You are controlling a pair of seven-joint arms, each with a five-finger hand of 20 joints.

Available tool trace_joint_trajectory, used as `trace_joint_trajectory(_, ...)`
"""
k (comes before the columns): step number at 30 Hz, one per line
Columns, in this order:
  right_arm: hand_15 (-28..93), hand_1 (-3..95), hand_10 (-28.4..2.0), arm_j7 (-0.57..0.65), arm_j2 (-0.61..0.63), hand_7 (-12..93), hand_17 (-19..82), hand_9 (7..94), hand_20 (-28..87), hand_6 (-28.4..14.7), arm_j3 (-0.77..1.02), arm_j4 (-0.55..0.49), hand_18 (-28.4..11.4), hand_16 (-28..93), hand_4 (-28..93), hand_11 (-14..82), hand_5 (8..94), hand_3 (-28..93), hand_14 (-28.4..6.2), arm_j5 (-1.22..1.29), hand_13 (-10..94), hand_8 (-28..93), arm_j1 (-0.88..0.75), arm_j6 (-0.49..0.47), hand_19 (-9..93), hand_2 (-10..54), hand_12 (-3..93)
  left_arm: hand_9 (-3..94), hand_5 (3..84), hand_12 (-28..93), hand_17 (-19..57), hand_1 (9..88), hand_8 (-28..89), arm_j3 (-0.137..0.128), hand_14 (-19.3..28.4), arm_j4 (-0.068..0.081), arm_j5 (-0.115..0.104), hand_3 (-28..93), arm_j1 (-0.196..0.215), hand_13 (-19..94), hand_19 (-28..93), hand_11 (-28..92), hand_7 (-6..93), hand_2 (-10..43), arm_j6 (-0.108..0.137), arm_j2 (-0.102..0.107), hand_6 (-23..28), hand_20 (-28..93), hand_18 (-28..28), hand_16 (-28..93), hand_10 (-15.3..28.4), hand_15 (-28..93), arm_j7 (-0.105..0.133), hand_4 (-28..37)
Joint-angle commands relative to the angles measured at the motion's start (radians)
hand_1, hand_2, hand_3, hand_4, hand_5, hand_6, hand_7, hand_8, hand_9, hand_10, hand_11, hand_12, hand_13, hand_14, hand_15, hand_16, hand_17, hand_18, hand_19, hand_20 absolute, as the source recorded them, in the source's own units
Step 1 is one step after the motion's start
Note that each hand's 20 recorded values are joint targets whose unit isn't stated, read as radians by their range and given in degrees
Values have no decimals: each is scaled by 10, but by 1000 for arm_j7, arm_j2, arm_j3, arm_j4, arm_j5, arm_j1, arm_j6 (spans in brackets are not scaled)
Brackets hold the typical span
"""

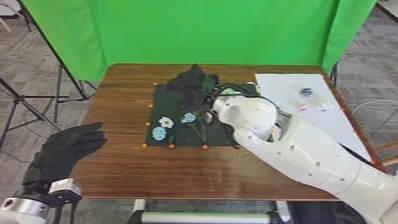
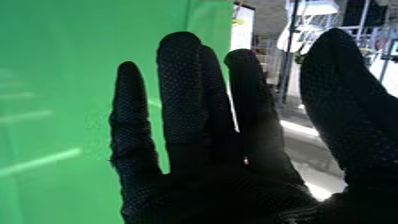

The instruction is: Arrange flowers

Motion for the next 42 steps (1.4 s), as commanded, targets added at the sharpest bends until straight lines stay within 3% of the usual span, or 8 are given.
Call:
trace_joint_trajectory(1, 666, 317, -135, 94, 153, 211, 176, 519, 155, -26, 195, -91, -205, 126, -283, 207, 493, 863, -90, 20, 530, -146, -118, -115, 667, -70, 160, 406, 458, 109, -88, 276, -105, 6, 284, -11, -6, 832, 16, 280, 586, 366, 194, 35, 10, -1, 131, 109, 227, -142, 225, 641, 7, -158)
trace_joint_trajectory(6, 661, 318, -136, 131, 217, 212, 190, 531, 170, -24, 206, -47, -203, 129, -283, 204, 499, 862, -90, 53, 543, -145, -96, -104, 687, -68, 159, 406, 458, 109, -88, 276, -105, 14, 284, -12, -14, 832, 25, 280, 586, 366, 193, 35, 20, 9, 131, 109, 227, -141, 226, 641, 27, -158)
trace_joint_trajectory(22, 687, 319, -135, 270, 410, 204, 214, 526, 199, -24, 327, -25, -199, 138, -283, 196, 495, 861, -83, 76, 563, -144, -189, -90, 729, -72, 157, 406, 458, 109, -88, 275, -105, 39, 284, -11, -14, 832, 7, 280, 586, 365, 194, 36, 20, 12, 131, 109, 228, -142, 226, 641, 19, -158)
trace_joint_trajectory(26, 694, 318, -135, 286, 411, 203, 214, 525, 198, -24, 382, -5, -199, 136, -283, 193, 494, 861, -82, 69, 563, -142, -238, -113, 730, -73, 158, 406, 458, 109, -88, 276, -105, 41, 284, -12, -16, 831, 11, 279, 586, 365, 194, 36, 22, 11, 131, 109, 228, -142, 226, 641, 21, -159)
trace_joint_trajectory(42, 716, 319, -135, 324, 378, 205, 213, 521, 197, -22, 448, 48, -198, 132, -283, 186, 493, 862, -81, 43, 569, -143, -335, -162, 731, -77, 157, 405, 458, 109, -88, 274, -104, 69, 284, 2, -10, 832, -40, 280, 586, 366, 193, 36, 4, 12, 131, 109, 228, -142, 226, 641, 6, -159)
